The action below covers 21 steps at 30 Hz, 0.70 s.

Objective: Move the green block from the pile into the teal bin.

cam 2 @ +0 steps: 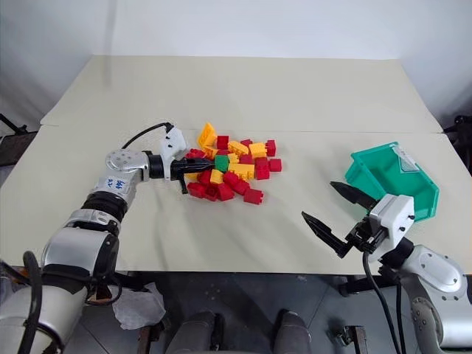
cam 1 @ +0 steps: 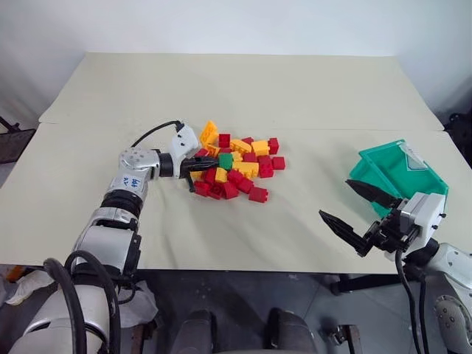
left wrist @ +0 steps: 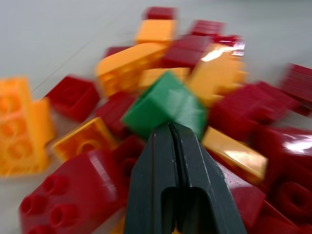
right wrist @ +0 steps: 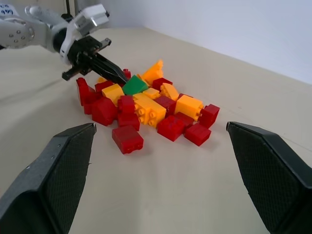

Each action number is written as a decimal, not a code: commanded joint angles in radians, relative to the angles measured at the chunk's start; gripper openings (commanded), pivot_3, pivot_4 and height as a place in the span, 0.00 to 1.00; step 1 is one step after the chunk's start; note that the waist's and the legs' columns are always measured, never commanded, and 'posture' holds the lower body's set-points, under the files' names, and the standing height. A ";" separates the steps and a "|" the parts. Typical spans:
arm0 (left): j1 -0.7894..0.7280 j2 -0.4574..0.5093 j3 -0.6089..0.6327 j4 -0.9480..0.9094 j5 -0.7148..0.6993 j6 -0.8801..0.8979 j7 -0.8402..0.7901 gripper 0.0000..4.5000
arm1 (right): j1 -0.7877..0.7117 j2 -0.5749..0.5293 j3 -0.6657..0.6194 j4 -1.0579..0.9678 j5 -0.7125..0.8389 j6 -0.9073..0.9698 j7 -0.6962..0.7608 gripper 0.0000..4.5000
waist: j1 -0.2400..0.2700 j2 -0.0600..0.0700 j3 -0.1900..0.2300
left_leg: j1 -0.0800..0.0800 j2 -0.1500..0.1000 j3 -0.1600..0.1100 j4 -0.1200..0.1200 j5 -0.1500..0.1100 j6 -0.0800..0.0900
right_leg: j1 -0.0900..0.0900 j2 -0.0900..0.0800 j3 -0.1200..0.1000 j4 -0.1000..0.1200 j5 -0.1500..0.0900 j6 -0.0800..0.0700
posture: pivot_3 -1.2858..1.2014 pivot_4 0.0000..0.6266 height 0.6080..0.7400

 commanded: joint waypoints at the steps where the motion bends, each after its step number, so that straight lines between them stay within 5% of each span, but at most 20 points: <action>1: 0.053 0.014 -0.015 -0.084 -0.008 0.037 -0.111 0.01 | -0.014 -0.003 -0.007 -0.024 0.014 -0.008 -0.007 1.00 | -0.001 0.000 0.000 | 0.000 0.000 0.000 0.000 0.000 0.000 | 0.000 0.000 0.000 0.000 0.000 0.000 | 0.52 0.24 1.00; 12: 0.175 0.129 0.109 -0.257 -0.137 0.164 -0.184 0.01 | -0.020 -0.009 -0.003 -0.024 0.021 -0.002 0.000 1.00 | -0.005 0.000 0.000 | 0.000 0.001 0.000 0.002 0.000 0.000 | 0.000 0.000 0.000 0.002 0.000 0.000 | 0.52 0.24 1.00; 15: 0.205 0.160 0.181 -0.281 -0.184 0.178 -0.149 0.14 | -0.024 -0.010 -0.002 -0.022 0.020 -0.001 0.001 1.00 | -0.004 0.000 0.000 | 0.000 0.001 -0.001 0.002 0.000 0.000 | 0.000 0.000 0.000 0.002 0.000 0.000 | 0.52 0.24 1.00; 21: 0.304 0.250 0.217 -0.274 -0.170 0.056 -0.149 0.56 | -0.024 -0.015 -0.010 -0.024 0.021 0.001 0.002 1.00 | -0.003 0.000 0.000 | 0.000 0.001 -0.001 0.003 0.000 0.000 | 0.000 0.000 0.000 0.003 0.000 0.000 | 0.52 0.24 1.00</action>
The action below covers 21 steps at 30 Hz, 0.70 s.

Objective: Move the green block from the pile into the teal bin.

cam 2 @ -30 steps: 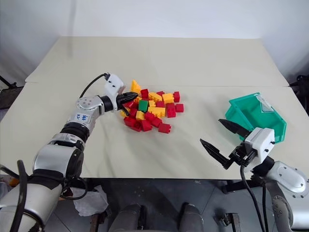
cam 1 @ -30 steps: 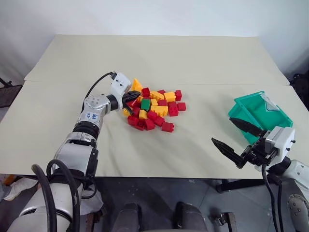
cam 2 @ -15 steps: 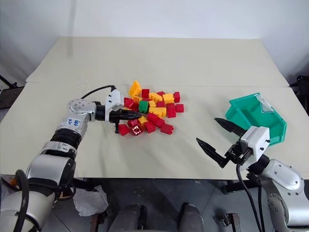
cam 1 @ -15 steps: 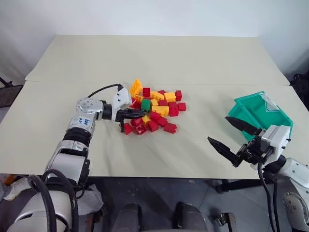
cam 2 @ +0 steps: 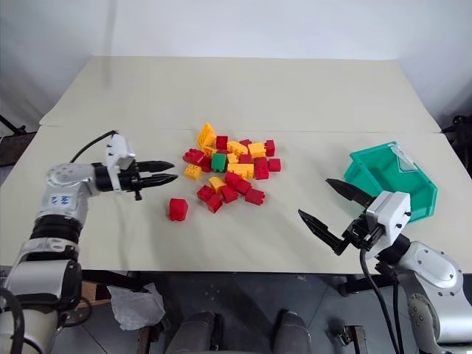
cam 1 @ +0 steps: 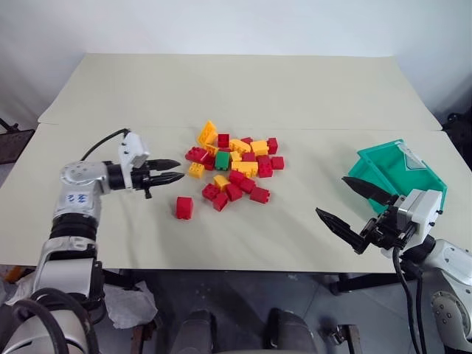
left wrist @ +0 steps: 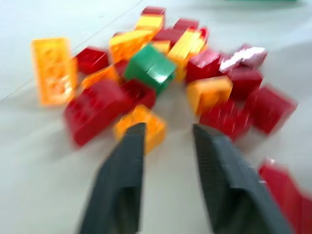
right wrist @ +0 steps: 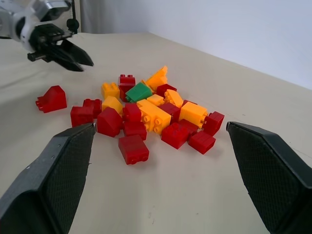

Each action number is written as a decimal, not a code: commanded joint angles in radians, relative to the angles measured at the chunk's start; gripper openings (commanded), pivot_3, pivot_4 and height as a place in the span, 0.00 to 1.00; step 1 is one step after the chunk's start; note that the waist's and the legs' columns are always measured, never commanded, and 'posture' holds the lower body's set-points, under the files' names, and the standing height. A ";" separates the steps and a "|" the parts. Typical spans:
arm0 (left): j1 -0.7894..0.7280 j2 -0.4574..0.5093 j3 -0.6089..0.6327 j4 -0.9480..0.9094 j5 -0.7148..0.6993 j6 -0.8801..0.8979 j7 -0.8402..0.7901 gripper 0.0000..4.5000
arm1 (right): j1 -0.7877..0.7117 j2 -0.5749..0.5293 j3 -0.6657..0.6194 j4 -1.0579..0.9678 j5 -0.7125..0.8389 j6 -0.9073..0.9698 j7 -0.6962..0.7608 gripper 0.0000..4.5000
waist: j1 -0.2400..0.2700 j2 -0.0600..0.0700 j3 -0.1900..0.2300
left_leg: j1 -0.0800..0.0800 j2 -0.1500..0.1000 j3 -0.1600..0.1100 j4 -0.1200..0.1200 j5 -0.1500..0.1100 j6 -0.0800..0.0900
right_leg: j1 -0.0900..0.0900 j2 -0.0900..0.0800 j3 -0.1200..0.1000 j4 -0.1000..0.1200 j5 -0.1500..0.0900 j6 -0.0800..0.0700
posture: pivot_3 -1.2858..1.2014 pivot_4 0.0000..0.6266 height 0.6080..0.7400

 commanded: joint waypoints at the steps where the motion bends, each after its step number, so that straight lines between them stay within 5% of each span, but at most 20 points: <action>1: 0.027 0.051 0.022 0.022 0.003 -0.084 0.001 0.62 | 0.001 -0.016 -0.023 -0.025 0.019 -0.001 0.002 1.00 | 0.002 0.000 0.000 | 0.000 0.000 0.000 0.000 0.000 0.000 | 0.000 0.000 0.000 0.000 0.000 0.000 | 0.52 0.24 1.00; 6: 0.026 0.079 0.039 0.106 0.002 -0.141 0.027 0.98 | -0.004 -0.022 -0.025 -0.026 0.018 0.002 0.000 1.00 | 0.003 0.000 0.000 | 0.000 0.000 0.000 0.001 0.000 0.000 | 0.000 0.000 0.000 0.001 0.000 0.000 | 0.52 0.24 1.00; 13: -0.034 -0.010 0.049 0.062 -0.034 -0.132 0.064 0.99 | 0.011 -0.029 -0.041 -0.032 0.020 0.001 -0.006 1.00 | 0.006 0.000 0.000 | 0.000 0.000 0.000 0.002 0.000 0.000 | 0.000 0.000 0.000 0.001 0.000 0.000 | 0.52 0.24 1.00; 21: -0.259 -0.124 -0.138 0.257 0.212 -0.325 0.236 0.99 | -0.020 -0.036 -0.028 -0.025 0.015 0.008 -0.009 1.00 | -0.003 -0.001 0.000 | -0.001 0.000 0.000 0.004 0.000 0.001 | 0.000 0.000 0.000 0.001 0.000 0.000 | 0.52 0.24 1.00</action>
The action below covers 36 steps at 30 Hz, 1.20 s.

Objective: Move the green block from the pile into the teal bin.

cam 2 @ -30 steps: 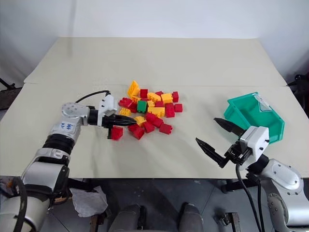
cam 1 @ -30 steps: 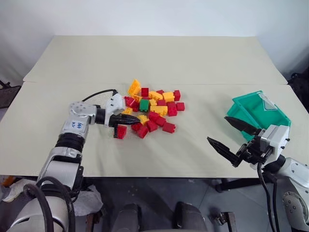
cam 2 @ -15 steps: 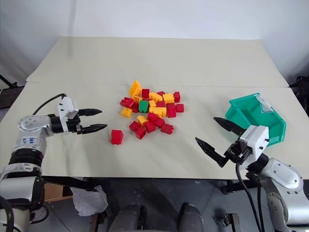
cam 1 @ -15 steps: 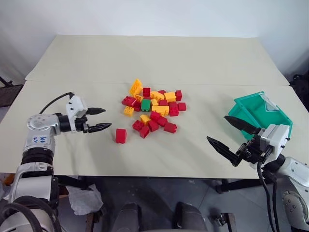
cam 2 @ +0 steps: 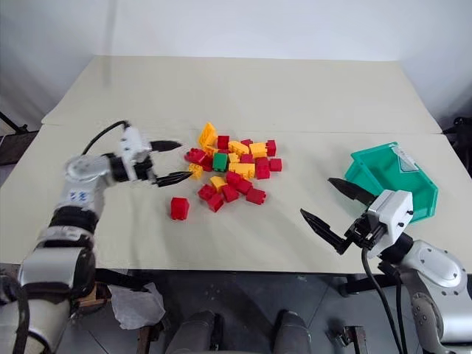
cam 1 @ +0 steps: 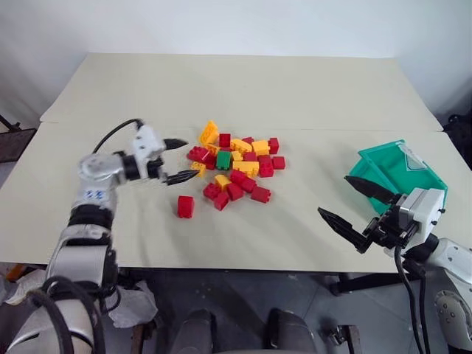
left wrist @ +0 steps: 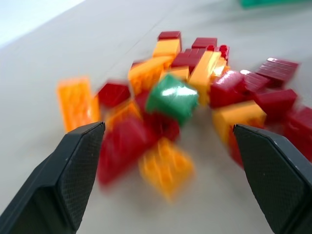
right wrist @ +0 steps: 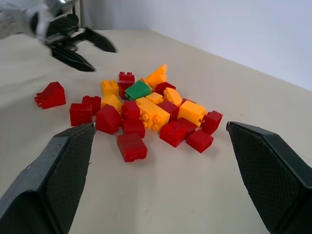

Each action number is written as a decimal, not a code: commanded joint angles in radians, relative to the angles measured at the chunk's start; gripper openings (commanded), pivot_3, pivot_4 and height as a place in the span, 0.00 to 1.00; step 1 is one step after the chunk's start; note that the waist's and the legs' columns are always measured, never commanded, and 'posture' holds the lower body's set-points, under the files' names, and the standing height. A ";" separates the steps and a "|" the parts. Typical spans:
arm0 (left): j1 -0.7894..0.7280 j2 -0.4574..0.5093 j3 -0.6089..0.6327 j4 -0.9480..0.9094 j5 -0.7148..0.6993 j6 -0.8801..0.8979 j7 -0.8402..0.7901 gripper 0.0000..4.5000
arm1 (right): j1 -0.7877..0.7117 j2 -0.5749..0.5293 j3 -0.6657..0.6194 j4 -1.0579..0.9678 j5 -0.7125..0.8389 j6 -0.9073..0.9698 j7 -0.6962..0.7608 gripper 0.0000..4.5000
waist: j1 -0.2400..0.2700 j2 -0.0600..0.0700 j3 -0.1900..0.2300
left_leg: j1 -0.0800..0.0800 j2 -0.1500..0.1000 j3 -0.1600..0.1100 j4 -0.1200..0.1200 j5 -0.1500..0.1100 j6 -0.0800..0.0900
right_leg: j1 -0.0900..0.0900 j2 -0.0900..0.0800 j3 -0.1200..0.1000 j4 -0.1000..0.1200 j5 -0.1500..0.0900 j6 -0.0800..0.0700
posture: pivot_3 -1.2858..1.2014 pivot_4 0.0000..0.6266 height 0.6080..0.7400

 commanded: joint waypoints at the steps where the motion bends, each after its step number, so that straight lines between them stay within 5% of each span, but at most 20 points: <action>1: -0.088 -0.019 -0.068 0.104 0.112 -0.100 0.094 0.99 | -0.008 -0.017 -0.029 -0.029 0.018 0.001 -0.007 1.00 | -0.008 0.000 0.000 | 0.001 0.000 0.000 -0.001 0.000 0.000 | 0.000 0.000 0.000 0.000 0.000 0.000 | 0.52 0.24 1.00; 9: -0.224 -0.061 -0.211 0.242 0.314 -0.182 0.284 0.99 | 0.032 0.004 -0.054 -0.073 0.014 -0.004 -0.040 1.00 | 0.001 0.000 0.000 | 0.000 0.000 0.000 -0.001 0.000 0.000 | 0.000 0.000 0.000 -0.001 0.000 0.000 | 0.52 0.24 1.00; 22: -0.251 -0.159 -0.242 0.313 0.394 -0.089 0.388 0.99 | 0.044 0.017 -0.045 -0.099 0.005 -0.011 -0.080 1.00 | 0.002 -0.001 0.000 | -0.001 0.000 0.000 0.000 -0.001 0.001 | 0.000 0.000 0.000 -0.001 0.000 0.000 | 0.52 0.24 1.00; 29: -0.252 -0.158 -0.235 0.322 0.402 -0.055 0.405 0.59 | 0.044 0.026 -0.044 -0.104 -0.001 -0.014 -0.090 1.00 | 0.002 -0.001 0.000 | -0.001 0.000 0.000 0.001 -0.001 0.001 | 0.000 0.000 0.000 0.000 0.000 0.000 | 0.52 0.24 1.00; 36: -0.264 -0.145 -0.131 0.312 0.303 -0.066 0.346 0.56 | 0.041 0.026 -0.042 -0.101 0.000 -0.015 -0.087 1.00 | 0.001 -0.001 0.000 | -0.001 0.000 0.000 0.001 -0.001 0.001 | 0.000 0.000 0.000 0.000 0.000 0.000 | 0.52 0.24 1.00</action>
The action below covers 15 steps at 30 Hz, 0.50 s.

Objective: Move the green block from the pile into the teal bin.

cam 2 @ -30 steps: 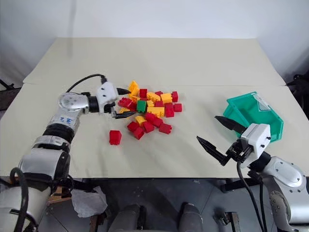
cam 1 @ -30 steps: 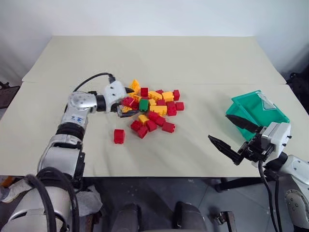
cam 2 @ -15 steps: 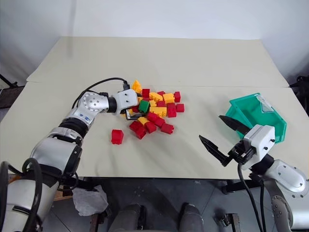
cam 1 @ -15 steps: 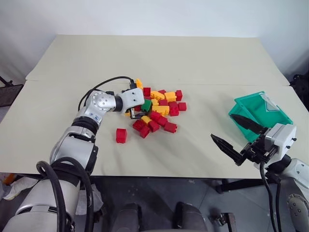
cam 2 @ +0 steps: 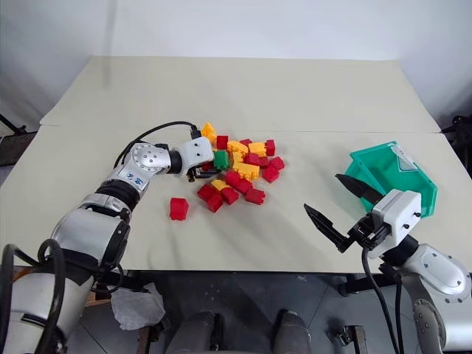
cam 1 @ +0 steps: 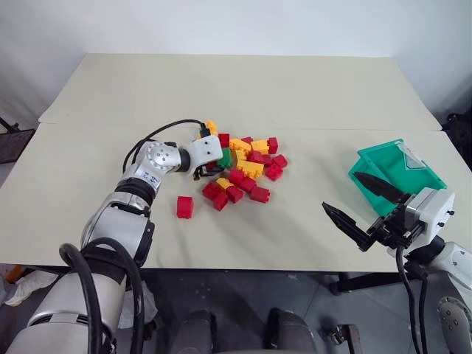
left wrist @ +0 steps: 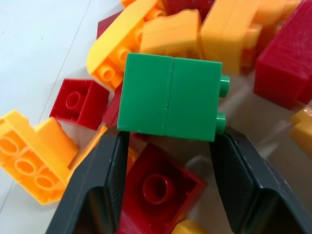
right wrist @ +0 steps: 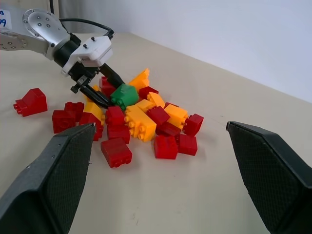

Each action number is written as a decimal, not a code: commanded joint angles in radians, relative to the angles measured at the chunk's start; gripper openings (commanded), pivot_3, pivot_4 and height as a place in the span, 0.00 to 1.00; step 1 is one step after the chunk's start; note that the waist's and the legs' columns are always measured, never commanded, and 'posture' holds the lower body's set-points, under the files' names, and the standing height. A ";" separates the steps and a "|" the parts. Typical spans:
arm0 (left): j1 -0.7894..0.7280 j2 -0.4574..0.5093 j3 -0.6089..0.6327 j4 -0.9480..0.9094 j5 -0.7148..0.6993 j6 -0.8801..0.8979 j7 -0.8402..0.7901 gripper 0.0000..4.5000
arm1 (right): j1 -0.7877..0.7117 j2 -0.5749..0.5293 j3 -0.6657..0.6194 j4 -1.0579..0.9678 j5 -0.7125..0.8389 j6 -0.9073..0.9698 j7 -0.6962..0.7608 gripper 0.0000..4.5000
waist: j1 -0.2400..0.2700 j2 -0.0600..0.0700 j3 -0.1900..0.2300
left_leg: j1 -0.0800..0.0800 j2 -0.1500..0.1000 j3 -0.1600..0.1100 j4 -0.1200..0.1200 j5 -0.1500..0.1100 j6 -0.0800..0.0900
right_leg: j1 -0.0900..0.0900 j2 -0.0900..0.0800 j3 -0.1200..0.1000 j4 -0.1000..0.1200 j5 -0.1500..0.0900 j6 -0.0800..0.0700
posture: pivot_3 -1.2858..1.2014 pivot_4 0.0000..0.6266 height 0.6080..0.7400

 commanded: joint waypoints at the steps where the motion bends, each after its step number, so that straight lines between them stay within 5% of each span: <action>1: -0.044 0.022 0.091 -0.026 -0.092 -0.019 -0.048 0.56 | 0.000 0.002 -0.015 -0.031 0.011 -0.023 -0.003 1.00 | 0.000 0.000 0.000 | 0.000 0.000 0.000 0.000 0.000 0.000 | 0.000 0.000 0.000 0.000 0.000 0.000 | 0.52 0.24 1.00; 9: -0.096 0.027 0.178 -0.067 -0.207 -0.086 -0.312 0.56 | 0.021 -0.011 -0.042 -0.036 0.025 -0.016 0.008 1.00 | 0.002 0.000 0.000 | 0.000 0.000 0.000 0.000 0.000 0.000 | 0.000 0.000 0.000 0.000 0.000 0.000 | 0.52 0.24 1.00; 15: -0.105 -0.168 0.136 -0.181 -0.289 -0.048 -0.622 0.56 | 0.108 -0.013 -0.169 -0.058 0.080 -0.001 -0.001 1.00 | 0.019 0.000 0.000 | -0.003 -0.001 0.000 0.003 -0.001 0.002 | 0.000 0.000 -0.001 -0.001 0.000 0.001 | 0.52 0.24 1.00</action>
